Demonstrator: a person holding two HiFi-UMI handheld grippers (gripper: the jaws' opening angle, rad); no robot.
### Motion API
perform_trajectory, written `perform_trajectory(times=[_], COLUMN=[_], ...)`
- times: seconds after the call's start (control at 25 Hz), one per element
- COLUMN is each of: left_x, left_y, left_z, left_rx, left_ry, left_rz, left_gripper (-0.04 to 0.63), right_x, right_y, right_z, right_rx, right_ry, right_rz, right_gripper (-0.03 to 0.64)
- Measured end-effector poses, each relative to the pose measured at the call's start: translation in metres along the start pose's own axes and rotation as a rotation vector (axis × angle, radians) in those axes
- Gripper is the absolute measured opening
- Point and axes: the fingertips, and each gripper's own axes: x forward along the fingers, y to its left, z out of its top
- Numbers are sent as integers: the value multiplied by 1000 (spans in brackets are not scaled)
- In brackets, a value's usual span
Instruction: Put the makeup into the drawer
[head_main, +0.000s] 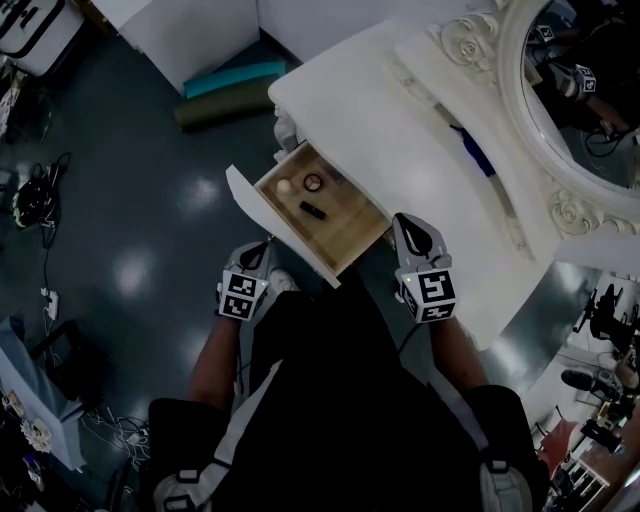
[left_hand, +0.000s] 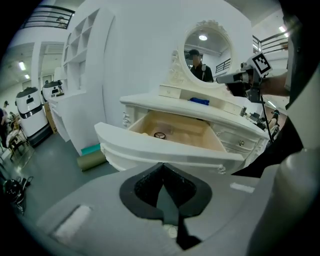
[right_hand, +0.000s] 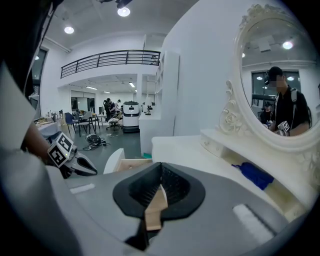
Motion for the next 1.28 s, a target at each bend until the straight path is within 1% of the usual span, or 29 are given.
perform_trajectory(times=[0.04,0.12,0.28,0.52,0.64,0.84,1.0,1.28], left_x=[3,10,19,24,29,37,35,44], left_y=[-1,-1,-3,-4,-4,-3,-4,-7], left_z=[-3,-9,-16,-4,-7,-4,3,14], left_rx=[9,18,18,35,40,36,41,47], left_ry=[15,47,80,80,83,76,94,94], left_rz=[2,0,-10,-26,-42,-48,-57,-57], left_gripper=[8,45,48,48,48,48,48,48], right_x=[-1,-1,1,3,4,6,8,15], right_y=[-2,-6,-10,-16,-20,-28,-31,-42], right_z=[-2,-6,-9,-12,-11,-10,-6,0], right_rx=[2,7,20,35,47,40,37,12], right_ry=[5,12,17,23,22,22,20,13], right_rz=[-2,-4,-7,-17,-29,-39,-38,-30], right_gripper=[-2,0,-1,0,-1,-1,-1,0])
